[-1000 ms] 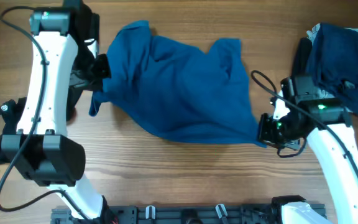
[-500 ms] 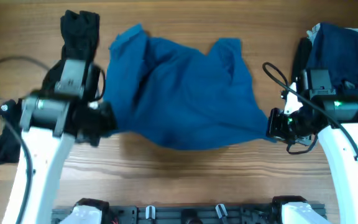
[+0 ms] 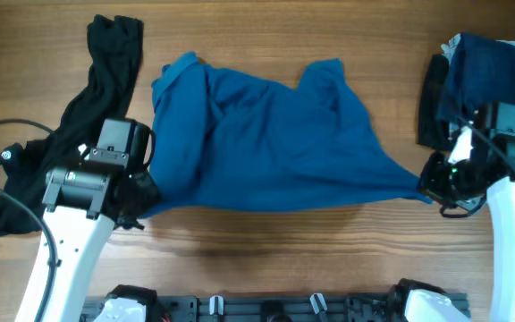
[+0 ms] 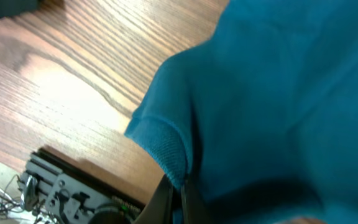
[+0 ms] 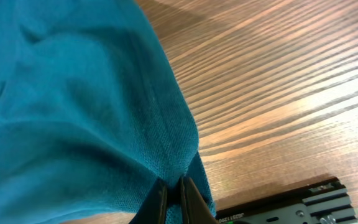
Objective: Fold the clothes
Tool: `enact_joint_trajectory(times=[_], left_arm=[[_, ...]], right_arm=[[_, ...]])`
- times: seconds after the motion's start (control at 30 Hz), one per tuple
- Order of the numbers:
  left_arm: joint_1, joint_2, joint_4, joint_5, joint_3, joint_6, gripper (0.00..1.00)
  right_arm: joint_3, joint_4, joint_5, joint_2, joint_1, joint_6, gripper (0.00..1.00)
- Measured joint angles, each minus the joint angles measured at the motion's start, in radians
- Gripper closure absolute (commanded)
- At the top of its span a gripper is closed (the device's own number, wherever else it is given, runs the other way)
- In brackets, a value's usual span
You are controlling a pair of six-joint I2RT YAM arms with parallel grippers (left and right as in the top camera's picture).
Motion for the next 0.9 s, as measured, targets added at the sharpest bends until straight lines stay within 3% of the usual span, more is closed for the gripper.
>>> enact_joint_trajectory(times=[0.33,0.63,0.9], left_arm=[[0.0,0.246,0.226,-0.076,-0.001,-0.01,0.96],[0.0,0.332,0.625,-0.094,-0.003,0.064,0.96],[0.0,0.464,0.687,-0.095,-0.003,0.123,0.96]], right_arm=[[0.0,0.085,0.0,0.093,-0.049,-0.03,0.96],[0.0,0.245,-0.012,0.158,-0.049,-0.034,0.95],[0.0,0.305,-0.013,0.328,-0.049,-0.041,0.96]])
